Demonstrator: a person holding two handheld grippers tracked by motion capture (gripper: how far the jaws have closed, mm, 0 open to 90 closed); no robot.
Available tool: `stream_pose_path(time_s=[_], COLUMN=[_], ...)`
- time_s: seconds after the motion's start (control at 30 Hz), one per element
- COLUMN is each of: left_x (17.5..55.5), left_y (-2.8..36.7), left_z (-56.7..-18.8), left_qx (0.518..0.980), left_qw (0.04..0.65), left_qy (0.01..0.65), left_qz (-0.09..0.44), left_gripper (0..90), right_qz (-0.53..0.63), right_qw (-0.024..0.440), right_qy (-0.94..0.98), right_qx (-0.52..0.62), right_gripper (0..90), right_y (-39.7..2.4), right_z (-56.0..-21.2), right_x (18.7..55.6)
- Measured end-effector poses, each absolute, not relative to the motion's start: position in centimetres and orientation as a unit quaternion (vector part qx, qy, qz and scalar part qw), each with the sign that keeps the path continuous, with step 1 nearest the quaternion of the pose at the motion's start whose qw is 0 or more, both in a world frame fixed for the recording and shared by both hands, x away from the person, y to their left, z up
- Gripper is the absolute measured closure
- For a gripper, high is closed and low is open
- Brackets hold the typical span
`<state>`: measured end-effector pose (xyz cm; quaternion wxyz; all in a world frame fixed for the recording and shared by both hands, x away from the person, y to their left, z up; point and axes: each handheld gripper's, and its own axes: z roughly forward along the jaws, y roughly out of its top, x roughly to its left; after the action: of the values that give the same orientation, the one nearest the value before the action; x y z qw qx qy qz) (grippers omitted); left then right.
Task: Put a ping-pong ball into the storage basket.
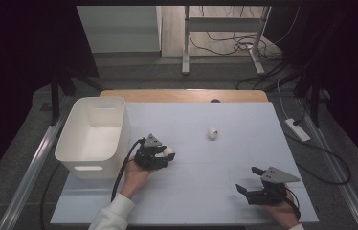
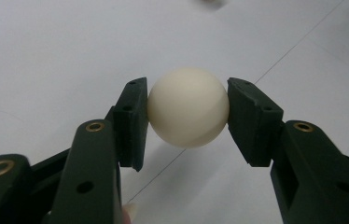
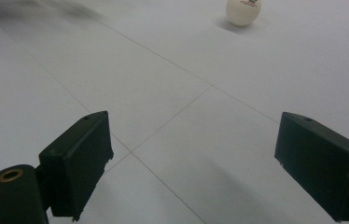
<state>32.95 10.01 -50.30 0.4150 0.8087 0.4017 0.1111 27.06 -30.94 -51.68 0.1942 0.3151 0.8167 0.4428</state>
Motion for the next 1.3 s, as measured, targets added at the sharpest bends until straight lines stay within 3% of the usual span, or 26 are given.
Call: stream_pose_path(time_s=[1.3], left_x=[30.2], left_y=[10.8], left_z=[-45.9], left_qx=[0.781], left_qw=[0.495], left_qy=[0.355], left_qz=[0.137], left_gripper=[50.5], right_qz=[0.441], right_qw=[0.197], right_qy=[0.817], right_qx=[0.315], right_gripper=[11.0], right_y=[-30.9], right_z=[-51.7], right_x=[27.1])
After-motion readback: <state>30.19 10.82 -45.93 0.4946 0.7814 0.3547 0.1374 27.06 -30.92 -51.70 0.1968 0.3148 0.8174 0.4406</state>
